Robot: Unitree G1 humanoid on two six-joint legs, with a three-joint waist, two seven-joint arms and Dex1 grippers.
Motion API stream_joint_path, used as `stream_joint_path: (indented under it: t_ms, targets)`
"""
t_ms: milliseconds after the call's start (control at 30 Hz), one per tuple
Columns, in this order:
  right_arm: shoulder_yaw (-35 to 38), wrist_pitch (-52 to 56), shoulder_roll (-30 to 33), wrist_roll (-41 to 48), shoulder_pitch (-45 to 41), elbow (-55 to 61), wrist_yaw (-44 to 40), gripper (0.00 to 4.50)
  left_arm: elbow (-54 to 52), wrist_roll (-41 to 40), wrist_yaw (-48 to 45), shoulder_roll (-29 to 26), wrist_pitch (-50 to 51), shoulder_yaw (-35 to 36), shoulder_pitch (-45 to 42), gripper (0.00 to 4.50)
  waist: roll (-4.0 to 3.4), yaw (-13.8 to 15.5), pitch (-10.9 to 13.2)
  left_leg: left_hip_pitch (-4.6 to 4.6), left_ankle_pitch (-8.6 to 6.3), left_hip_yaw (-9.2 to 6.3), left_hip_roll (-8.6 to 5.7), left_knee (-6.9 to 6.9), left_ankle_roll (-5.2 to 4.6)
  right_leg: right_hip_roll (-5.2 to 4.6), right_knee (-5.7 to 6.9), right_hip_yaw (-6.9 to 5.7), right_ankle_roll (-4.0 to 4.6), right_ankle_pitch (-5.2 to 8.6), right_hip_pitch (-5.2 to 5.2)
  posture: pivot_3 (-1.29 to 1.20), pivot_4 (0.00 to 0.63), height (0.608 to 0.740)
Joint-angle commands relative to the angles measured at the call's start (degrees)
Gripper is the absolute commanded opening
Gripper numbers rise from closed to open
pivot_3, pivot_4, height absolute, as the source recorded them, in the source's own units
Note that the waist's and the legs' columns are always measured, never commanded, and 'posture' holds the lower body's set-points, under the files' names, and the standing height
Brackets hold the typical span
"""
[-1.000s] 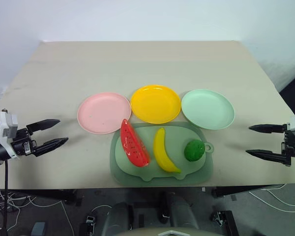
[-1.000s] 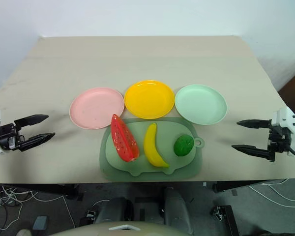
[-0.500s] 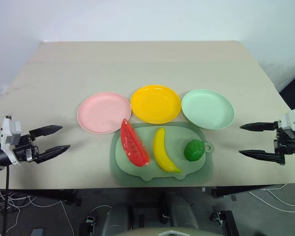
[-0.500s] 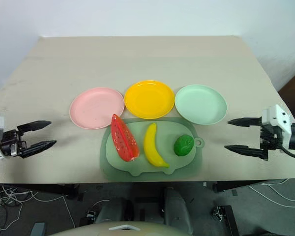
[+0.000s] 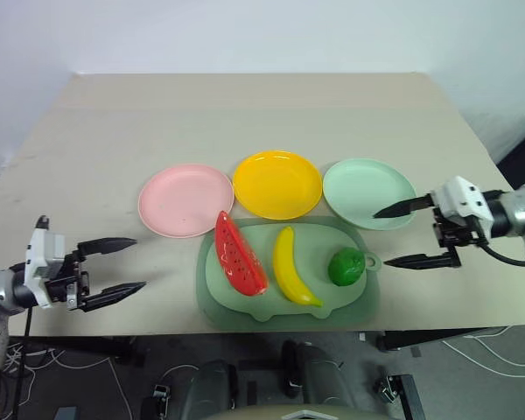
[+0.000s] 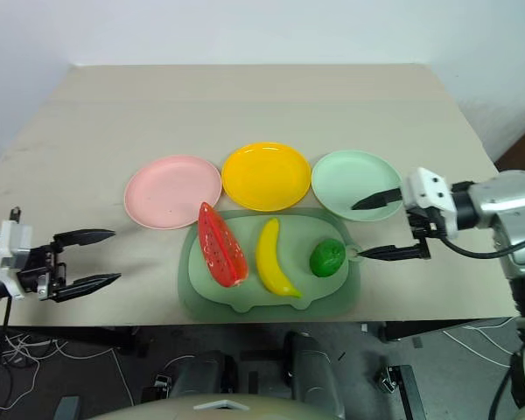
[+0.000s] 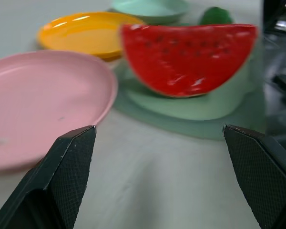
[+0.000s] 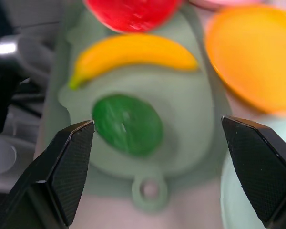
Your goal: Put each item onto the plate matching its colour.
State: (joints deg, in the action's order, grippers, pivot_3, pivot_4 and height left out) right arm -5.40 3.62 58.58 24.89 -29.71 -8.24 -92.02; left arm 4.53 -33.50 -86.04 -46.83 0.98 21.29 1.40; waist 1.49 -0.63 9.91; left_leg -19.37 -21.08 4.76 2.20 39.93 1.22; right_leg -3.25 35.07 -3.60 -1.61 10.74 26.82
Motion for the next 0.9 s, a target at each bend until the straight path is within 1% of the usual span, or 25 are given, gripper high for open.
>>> stream_joint_path:
  t_ms: [33,200,333,467,567,900]
  targets:
    - [-5.7,-5.0,2.1,2.6,-2.8,-0.3,-0.5,4.50,-3.1,-1.7,1.4,0.6,1.1,-0.1,-0.7,4.47,0.00,0.1,0.0,-0.02,0.00,0.00,0.00,0.01,0.00,0.00,0.00,-0.03,0.00,0.00,0.00,0.00,0.150,0.736]
    - [-15.9,-12.6,3.0,2.7,-6.6,-2.5,-0.5,4.50,-3.9,-1.6,2.5,1.2,1.8,-1.1,-1.6,4.47,-0.01,0.1,0.0,-0.01,0.00,0.03,-0.01,0.08,0.00,-0.03,0.01,-0.03,0.00,-0.01,-0.02,0.00,0.150,0.736]
    - [-20.6,-17.0,1.4,1.5,-9.0,-5.3,-0.5,4.50,-4.6,-1.9,3.1,1.4,2.0,-1.4,-1.7,4.47,-0.02,0.0,0.0,-0.01,0.00,0.04,0.00,0.08,0.00,-0.01,0.02,-0.03,0.00,-0.01,-0.01,0.00,0.150,0.736]
    - [-22.8,-19.8,-0.5,0.4,-10.8,-8.2,-0.5,4.50,-6.0,-2.5,3.3,1.7,2.8,-1.5,-1.5,4.47,-0.02,0.0,0.0,-0.01,0.00,0.05,0.01,0.08,0.00,0.00,0.02,-0.03,0.00,-0.01,-0.01,0.00,0.150,0.736]
    - [-23.4,-21.3,-2.5,-1.2,-11.6,-10.6,-0.5,4.50,-6.3,-1.9,1.6,1.4,2.2,-2.3,-0.4,4.47,-0.02,0.0,0.0,-0.01,0.00,0.06,0.02,0.09,0.00,0.00,0.02,-0.04,0.00,-0.01,-0.01,0.00,0.150,0.736]
    - [-23.4,-23.8,-5.0,-3.6,-11.0,-13.0,-0.5,4.50,-6.4,-1.5,1.0,1.2,2.3,-2.9,-0.8,4.47,-0.05,0.1,0.0,-0.01,0.00,0.05,0.02,0.11,0.00,0.00,0.03,-0.04,0.00,-0.01,-0.02,0.00,0.150,0.736]
